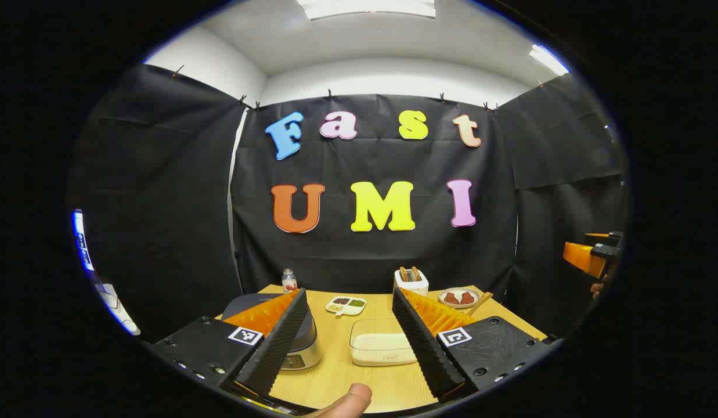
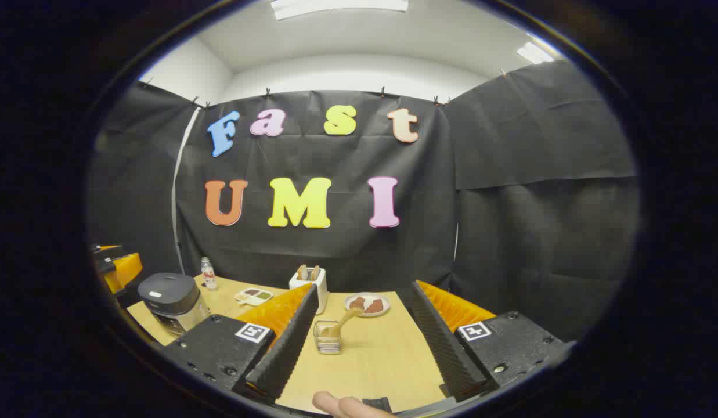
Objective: Close the left gripper, press the button to open the rice cooker; take a wooden spoon from the chopstick holder with the right hand, scoop a spoonful of rice and pour it into the rice cooker, then put the wooden spoon back into the chopstick holder.
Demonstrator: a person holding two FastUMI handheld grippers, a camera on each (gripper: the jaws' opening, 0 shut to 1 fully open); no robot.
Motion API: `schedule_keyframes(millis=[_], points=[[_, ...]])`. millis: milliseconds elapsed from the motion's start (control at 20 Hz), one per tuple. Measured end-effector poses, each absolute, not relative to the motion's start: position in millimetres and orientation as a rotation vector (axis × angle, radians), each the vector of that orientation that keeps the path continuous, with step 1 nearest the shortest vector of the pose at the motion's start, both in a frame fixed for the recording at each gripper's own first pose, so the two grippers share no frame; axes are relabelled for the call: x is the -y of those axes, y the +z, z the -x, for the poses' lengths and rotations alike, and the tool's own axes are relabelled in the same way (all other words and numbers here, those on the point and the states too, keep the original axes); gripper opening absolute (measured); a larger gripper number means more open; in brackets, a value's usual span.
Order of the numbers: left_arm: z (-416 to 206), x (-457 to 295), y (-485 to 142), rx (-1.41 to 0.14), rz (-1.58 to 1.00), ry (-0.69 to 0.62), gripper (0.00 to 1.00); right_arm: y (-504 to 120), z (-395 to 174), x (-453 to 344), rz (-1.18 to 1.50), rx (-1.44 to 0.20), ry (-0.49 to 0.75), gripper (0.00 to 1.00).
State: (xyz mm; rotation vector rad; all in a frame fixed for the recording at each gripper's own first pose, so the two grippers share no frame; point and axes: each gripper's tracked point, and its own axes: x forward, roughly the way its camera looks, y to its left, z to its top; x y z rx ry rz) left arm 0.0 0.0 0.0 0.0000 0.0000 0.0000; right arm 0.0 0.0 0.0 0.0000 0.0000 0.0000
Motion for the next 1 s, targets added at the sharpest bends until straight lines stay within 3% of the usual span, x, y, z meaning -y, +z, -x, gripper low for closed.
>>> schedule_keyframes(millis=[50, 200, 250, 450, 550, 600, 800, 950, 1000], points=[[-1, 0, 0, 0.007, -0.002, 0.002, 0.94, -2, 0, 2, 0.001, -0.002, -0.001, 1.0], [-2, 2, 0, 0.011, 0.01, 0.004, 0.94, -3, -1, 8, 0.006, 0.0, -0.007, 0.96], [-1, 2, 1, 0.013, 0.014, 0.005, 0.94, -5, -1, 10, 0.007, 0.0, -0.008, 1.0], [-3, -2, -2, 0.002, 0.014, 0.009, 0.94, -9, -2, 14, 0.001, -0.003, -0.002, 0.96], [-3, -9, -3, -0.002, 0.018, 0.025, 0.94, -10, -3, 15, 0.003, -0.002, 0.001, 1.0], [-3, -13, -3, -0.003, 0.021, 0.029, 0.95, -11, -4, 17, 0.002, 0.0, 0.0, 0.96], [-9, -24, -8, -0.018, 0.032, 0.036, 0.95, -13, -6, 17, 0.0, 0.002, 0.011, 1.0], [-13, -31, -8, -0.019, 0.031, 0.052, 0.95, -15, -7, 18, -0.005, 0.011, 0.015, 0.96], [-16, -34, -11, -0.021, 0.028, 0.059, 0.95, -16, -8, 19, -0.008, 0.01, 0.016, 1.0]])
